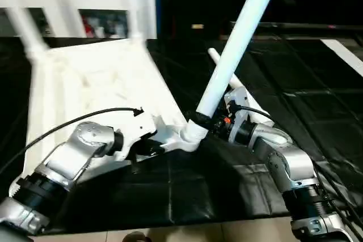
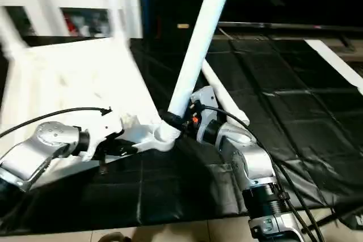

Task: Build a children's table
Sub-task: Insert table leg to table base

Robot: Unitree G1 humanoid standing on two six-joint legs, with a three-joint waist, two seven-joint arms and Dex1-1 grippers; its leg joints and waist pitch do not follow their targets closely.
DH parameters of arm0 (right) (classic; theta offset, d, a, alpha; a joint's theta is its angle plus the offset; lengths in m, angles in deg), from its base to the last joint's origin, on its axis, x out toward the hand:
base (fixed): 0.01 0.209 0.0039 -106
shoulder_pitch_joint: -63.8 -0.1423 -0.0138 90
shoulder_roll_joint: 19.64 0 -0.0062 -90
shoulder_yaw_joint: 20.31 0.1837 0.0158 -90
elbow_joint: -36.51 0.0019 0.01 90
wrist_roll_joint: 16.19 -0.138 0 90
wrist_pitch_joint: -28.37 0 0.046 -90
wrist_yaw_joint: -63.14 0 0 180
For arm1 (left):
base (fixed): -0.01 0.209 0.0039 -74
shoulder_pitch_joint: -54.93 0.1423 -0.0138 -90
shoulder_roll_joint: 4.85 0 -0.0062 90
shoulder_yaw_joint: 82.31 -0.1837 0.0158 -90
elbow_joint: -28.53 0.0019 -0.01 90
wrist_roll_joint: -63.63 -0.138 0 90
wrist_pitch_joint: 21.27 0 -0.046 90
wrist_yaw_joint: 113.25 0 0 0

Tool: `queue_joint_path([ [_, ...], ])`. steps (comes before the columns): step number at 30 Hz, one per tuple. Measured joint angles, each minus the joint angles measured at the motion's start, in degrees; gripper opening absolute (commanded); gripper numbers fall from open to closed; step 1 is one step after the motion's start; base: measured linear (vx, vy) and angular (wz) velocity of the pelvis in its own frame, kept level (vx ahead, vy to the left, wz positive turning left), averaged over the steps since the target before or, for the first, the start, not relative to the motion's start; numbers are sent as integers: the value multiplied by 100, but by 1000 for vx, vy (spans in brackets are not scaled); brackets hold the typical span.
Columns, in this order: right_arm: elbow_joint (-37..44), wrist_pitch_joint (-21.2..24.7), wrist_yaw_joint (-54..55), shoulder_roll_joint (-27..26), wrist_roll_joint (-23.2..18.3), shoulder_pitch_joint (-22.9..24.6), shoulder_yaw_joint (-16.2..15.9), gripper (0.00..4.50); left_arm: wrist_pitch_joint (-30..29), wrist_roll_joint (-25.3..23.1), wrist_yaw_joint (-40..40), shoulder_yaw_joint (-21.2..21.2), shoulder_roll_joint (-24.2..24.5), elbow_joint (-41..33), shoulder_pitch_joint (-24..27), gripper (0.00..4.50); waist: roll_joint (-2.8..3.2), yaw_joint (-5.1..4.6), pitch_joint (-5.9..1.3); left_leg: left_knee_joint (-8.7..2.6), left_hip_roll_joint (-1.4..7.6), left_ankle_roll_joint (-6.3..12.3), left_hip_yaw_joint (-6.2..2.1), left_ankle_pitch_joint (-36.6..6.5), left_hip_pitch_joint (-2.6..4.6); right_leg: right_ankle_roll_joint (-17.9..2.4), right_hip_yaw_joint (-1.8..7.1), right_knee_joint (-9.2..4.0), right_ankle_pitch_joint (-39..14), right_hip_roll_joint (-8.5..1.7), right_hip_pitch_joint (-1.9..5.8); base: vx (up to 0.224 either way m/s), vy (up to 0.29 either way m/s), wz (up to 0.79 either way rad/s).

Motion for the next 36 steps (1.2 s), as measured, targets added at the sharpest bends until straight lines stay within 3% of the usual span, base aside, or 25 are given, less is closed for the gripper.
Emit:
queue_joint_path([
  [4, -58, -14, -86, -2, 31, -20, -111, 191, 221, -106, -151, -9, -83, 253, -114, 0, -2, 22, -1, 0, 0, 0, 0, 0, 0, 0, 0, 1, 0, -1, 6, 0, 0, 0],
  [15, -257, -137, -208, -34, 237, -123, -348, 191, 123, -100, -360, 102, -398, 884, -402, 0, -14, 73, -9, -1, 0, 0, 0, 0, 8, 0, -1, 2, 0, -2, 10, 0, 0, 0],
  [26, -558, -464, -316, 9, 478, -325, -415, 191, 128, -99, -596, 155, -457, 1088, -489, 0, -26, 90, -19, -6, 1, 0, -1, 0, 10, 0, -1, 3, 0, -2, 12, 0, 0, 0],
  [36, -542, -343, -419, 137, 466, -322, -436, 191, 126, -115, -679, 244, -559, 1365, -592, 0, -21, 81, -20, -6, 0, 0, -1, 0, 13, 0, -1, 3, 0, -2, 11, 0, 0, 0],
])
